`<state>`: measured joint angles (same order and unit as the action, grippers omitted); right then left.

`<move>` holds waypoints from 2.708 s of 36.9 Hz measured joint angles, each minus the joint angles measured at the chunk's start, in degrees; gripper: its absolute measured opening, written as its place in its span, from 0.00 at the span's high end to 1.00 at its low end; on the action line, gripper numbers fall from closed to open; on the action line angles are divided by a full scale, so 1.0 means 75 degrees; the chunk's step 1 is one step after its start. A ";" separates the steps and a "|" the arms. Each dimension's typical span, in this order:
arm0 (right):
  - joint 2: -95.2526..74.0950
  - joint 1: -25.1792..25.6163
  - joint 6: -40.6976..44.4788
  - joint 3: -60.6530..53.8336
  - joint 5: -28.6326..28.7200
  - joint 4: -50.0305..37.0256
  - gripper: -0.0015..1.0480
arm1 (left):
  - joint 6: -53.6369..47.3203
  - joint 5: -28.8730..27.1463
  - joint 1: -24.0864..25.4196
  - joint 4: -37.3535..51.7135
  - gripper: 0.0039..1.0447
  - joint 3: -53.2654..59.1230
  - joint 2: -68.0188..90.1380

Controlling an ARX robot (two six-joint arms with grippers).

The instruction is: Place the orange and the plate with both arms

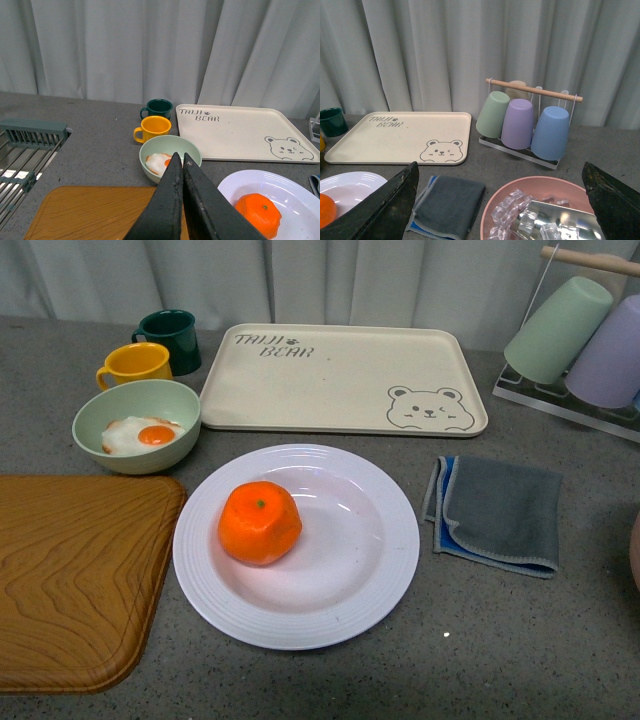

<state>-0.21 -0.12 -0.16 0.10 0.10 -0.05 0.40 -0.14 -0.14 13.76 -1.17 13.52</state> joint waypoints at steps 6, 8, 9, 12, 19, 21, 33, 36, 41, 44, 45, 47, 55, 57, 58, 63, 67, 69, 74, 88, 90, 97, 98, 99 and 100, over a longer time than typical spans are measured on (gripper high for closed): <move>0.0000 0.0000 0.0000 0.0000 -0.0003 0.0000 0.09 | 0.0000 0.0000 0.0000 -0.0382 0.97 0.0000 -0.0379; 0.0000 0.0000 0.0000 0.0000 -0.0003 0.0000 0.09 | 0.0000 0.0000 0.0000 -0.0565 0.97 0.0000 -0.0557; 0.0000 0.0000 0.0000 0.0000 0.0000 0.0000 0.09 | 0.0000 -0.0003 0.0000 -0.0973 0.97 0.0000 -0.0854; 0.0000 0.0000 0.0000 0.0000 -0.0003 0.0000 0.09 | 0.0000 0.0015 0.0000 -0.1772 0.97 0.0000 -0.1641; 0.0000 0.0000 0.0000 0.0000 0.0000 0.0000 0.09 | 0.0000 0.0015 0.0000 -0.1816 0.97 0.0000 -0.1760; 0.0000 0.0000 0.0000 0.0000 -0.0003 0.0000 0.09 | 0.0003 0.0015 0.0000 -0.1816 0.95 0.0000 -0.1760; -0.2818 -0.1256 0.1478 0.0417 -0.1003 -0.1180 0.09 | 0.0000 0.0015 0.0000 -0.1816 0.46 0.0000 -0.1772; -0.4707 -0.1614 0.0723 0.0854 -0.0670 -0.2037 0.09 | 0.0003 0.0015 0.0000 -0.1816 0.33 0.0000 -0.1772; -0.7399 -0.1886 -0.0740 0.1734 0.0184 -0.2428 0.09 | 0.0003 0.0015 0.0000 -0.1818 0.13 0.0000 -0.1772; -0.9165 -0.1918 -0.1880 0.2273 0.1236 -0.2608 0.09 | -0.0017 0.0012 0.0000 -0.1818 0.05 0.0000 -0.1772; -0.9769 -0.1915 -0.2305 0.2468 0.1600 -0.2722 0.09 | -0.0015 0.0012 0.0000 -0.1818 0.06 0.0000 -0.1772; -1.0792 -0.1865 -0.3013 0.2850 0.2119 -0.2876 0.09 | -0.0015 0.0015 0.0000 -0.1818 0.06 0.0000 -0.1772; -1.2875 -0.1792 -0.4552 0.3652 0.3544 -0.3264 0.09 | -0.0017 0.0015 0.0000 -0.1818 0.06 0.0000 -0.1772; -1.3175 -0.1818 -0.4733 0.3789 0.3765 -0.3331 0.09 | -0.0017 0.0015 0.0000 -0.1818 0.06 0.0000 -0.1772; -1.3315 -0.1833 -0.4832 0.3867 0.3847 -0.3340 0.09 | -0.0017 0.0015 0.0000 -0.1818 0.06 0.0000 -0.1772; -1.4073 -0.1964 -0.5319 0.4296 0.4150 -0.3474 0.09 | -0.0017 0.0015 0.0000 -0.1818 0.06 0.0000 -0.1772; -1.4551 -0.2090 -0.5706 0.4593 0.4336 -0.3552 0.09 | -0.0015 0.0015 0.0000 -0.1818 0.06 0.0000 -0.1772; -1.4790 -0.2157 -0.5863 0.4776 0.4389 -0.3483 0.09 | -0.0017 0.0015 0.0000 -0.1818 0.06 0.0000 -0.1772; -1.5370 -0.2314 -0.6490 0.5289 0.4473 -0.3427 0.09 | -0.0017 0.0015 0.0000 -0.1818 0.06 0.0000 -0.1772; -1.6649 -0.2652 -0.6481 0.7461 0.3893 -0.0726 0.45 | -0.0017 0.0015 0.0000 -0.1818 0.06 0.0000 -0.1772; -1.6734 -0.2672 -0.6400 0.7621 0.3856 -0.0501 0.52 | -0.0017 0.0015 0.0000 -0.1818 0.06 0.0000 -0.1772; -1.6874 -0.2649 -0.6324 0.7819 0.3745 -0.0070 0.83 | -0.0017 0.0015 0.0000 -0.1818 0.06 0.0000 -0.1772; -1.6874 -0.2629 -0.6324 0.7819 0.3829 -0.0082 0.85 | -0.0015 0.0015 0.0000 -0.1818 0.06 0.0000 -0.1772; -1.6850 -0.2611 -0.6324 0.7810 0.3896 -0.0102 0.86 | -0.0017 0.0015 0.0000 -0.1818 0.06 0.0000 -0.1772; -1.6809 -0.2585 -0.6321 0.7787 0.3934 -0.0128 0.87 | -0.0015 0.0015 0.0000 -0.1818 0.06 0.0000 -0.1772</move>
<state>-126.28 -19.51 -47.57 58.50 29.61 -1.02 0.30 -0.03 -0.14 0.12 -1.17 0.23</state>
